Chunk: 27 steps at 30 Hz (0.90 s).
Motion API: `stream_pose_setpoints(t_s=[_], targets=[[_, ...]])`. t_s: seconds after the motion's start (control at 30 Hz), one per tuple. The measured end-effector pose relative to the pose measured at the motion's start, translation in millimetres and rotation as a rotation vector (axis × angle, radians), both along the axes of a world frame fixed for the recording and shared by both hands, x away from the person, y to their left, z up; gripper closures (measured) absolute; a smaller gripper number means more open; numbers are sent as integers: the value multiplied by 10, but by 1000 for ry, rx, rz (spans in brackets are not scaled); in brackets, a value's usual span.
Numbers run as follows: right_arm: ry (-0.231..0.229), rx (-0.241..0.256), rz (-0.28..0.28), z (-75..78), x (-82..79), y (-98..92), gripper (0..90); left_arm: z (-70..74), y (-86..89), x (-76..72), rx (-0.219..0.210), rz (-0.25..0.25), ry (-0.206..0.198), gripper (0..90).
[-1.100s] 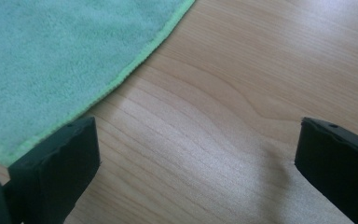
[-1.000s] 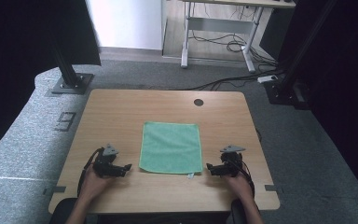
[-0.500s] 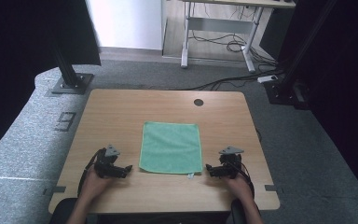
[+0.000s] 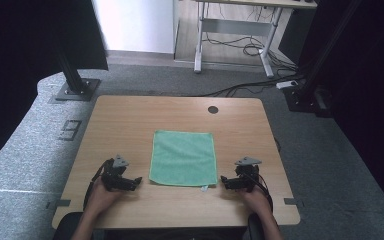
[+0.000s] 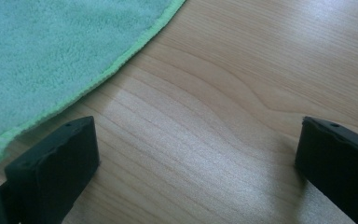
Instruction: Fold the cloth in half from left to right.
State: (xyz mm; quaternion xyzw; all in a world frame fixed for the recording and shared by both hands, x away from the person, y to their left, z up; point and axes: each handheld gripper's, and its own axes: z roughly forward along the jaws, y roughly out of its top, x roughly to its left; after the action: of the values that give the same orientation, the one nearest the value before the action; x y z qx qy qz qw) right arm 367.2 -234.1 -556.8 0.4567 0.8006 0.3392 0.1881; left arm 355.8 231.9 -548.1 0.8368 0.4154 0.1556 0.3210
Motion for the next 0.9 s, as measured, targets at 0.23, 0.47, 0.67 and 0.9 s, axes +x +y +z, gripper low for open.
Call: stream_pose_setpoints(t_s=[0.23, 0.47, 0.67, 0.9], targets=[[2, 0, 1, 2, -2, -2, 0, 10, -15, 24, 4, -10, 21, 5], [25, -12, 4, 29, -4, -4, 1, 186, -55, 139, -51, 5, -19, 0], [-9, 17, -2, 153, -28, 33, 14, 284, -217, 301, -68, 11, -59, 3], [-30, 35, 37, 270, -71, 226, 14, 145, -464, 454, -36, -12, -55, 3]])
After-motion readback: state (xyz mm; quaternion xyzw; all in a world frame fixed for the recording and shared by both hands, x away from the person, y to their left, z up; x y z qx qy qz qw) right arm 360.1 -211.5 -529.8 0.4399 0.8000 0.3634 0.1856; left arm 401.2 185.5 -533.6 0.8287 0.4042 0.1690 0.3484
